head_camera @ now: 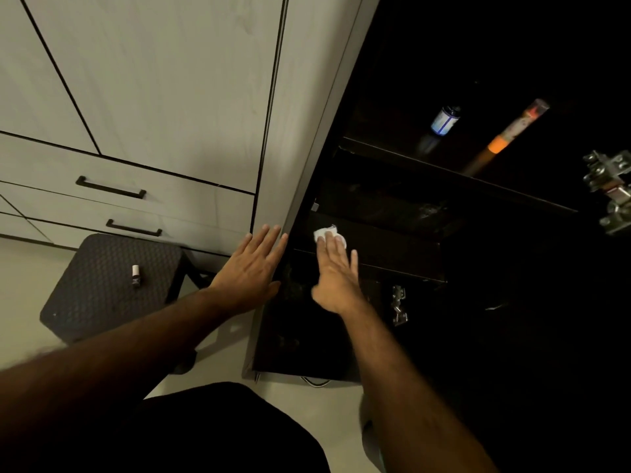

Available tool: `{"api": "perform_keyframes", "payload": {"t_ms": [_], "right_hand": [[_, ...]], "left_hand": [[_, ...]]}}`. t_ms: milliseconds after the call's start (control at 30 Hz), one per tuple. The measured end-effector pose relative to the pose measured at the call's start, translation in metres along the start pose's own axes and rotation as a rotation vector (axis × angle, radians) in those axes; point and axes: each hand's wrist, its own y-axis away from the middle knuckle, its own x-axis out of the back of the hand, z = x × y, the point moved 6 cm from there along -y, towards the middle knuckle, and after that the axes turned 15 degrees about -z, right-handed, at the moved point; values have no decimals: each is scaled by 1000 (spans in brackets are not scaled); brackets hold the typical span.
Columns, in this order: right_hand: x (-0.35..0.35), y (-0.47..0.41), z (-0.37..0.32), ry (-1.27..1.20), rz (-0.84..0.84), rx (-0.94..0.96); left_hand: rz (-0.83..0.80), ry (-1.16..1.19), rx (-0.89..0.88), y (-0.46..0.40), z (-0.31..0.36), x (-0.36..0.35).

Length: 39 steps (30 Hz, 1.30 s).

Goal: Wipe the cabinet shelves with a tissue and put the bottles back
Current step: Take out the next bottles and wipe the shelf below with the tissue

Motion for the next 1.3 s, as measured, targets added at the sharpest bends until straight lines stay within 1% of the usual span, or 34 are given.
{"api": "perform_keyframes", "payload": {"t_ms": [67,200,300,400,467,600,700,767,800,933,1033,1067,1100,1133,1200,1233,1267,1300], "right_hand": [[4,1,11,-14,-12,32],[32,-7,60,-144,11,-139],[43,-22,37,-168,43,-141],[41,-26,8,-163,132,-119],[39,-26,-9,-178,156,-70],[36,-33,-46,-191,-14,80],[32,-30,-48,-191,-32,112],[23,-22,-47,-260,-22,120],[18,-18,-46,-308,9,115],[12,-6,-45,-453,221,40],[15,-4,-46,-589,303,-19],[18,-2,-48,-652,332,-28],[20,-2,-50,-776,349,-20],[23,-2,-51,-985,348,3],[25,-3,-54,-1575,317,78],[22,-5,-56,-1831,302,110],[20,-8,-59,-2014,261,141],[18,-10,-63,-2093,184,174]], "left_hand": [[4,1,-1,0,0,2],[15,8,9,4,-5,7],[24,8,29,6,-10,10],[33,9,35,7,-13,12],[48,14,34,7,-16,15],[71,3,27,6,-18,17],[78,-13,24,5,-19,19],[82,-11,32,3,-19,21],[81,-5,34,3,-19,21],[75,-11,23,0,-15,19],[61,-10,9,-1,-14,21],[57,-6,7,-1,-15,22],[57,-1,7,0,-16,23],[58,3,9,2,-18,24],[56,5,14,5,-23,25],[50,6,17,7,-26,26],[46,10,22,8,-30,27],[41,13,30,10,-33,27]]}}
